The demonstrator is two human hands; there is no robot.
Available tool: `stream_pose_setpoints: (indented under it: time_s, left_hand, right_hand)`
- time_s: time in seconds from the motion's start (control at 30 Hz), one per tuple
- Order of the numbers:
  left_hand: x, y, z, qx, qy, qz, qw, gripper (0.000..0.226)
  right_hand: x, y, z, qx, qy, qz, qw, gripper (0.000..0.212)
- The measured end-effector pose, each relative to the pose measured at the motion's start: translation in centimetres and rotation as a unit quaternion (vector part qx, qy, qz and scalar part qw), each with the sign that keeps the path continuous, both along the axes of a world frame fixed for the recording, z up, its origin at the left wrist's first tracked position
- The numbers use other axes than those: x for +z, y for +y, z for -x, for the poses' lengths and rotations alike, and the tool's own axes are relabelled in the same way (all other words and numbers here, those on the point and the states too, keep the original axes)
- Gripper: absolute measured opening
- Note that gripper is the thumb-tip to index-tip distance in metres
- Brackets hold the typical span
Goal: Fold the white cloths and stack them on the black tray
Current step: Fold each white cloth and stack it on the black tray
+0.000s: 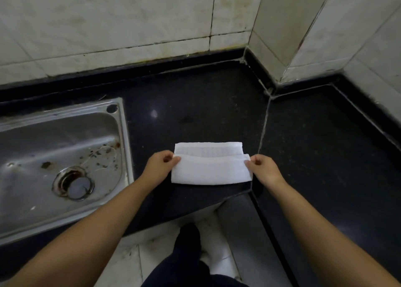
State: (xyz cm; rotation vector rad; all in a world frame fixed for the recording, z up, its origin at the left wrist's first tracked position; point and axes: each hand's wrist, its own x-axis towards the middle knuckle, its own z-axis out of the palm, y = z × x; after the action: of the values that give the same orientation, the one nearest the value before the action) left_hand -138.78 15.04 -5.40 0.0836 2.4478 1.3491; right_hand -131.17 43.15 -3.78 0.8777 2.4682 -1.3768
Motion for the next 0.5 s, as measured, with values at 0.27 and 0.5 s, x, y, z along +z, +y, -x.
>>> stream_pose_setpoints:
  time_s: [0.27,0.5]
  left_hand:
    - [-1.8,2.6,4.9,-0.003,0.118,0.192,0.974,0.016]
    - [-3.4,2.2,2.7,0.035,0.156,0.261,0.952,0.036]
  right_hand:
    - [-1.4,0.0,5.5,0.014,-0.038,-0.118,0.992,0.012]
    - [-0.7,-2.5,8.0,0.132,0.009,-0.342,0.93,0.043]
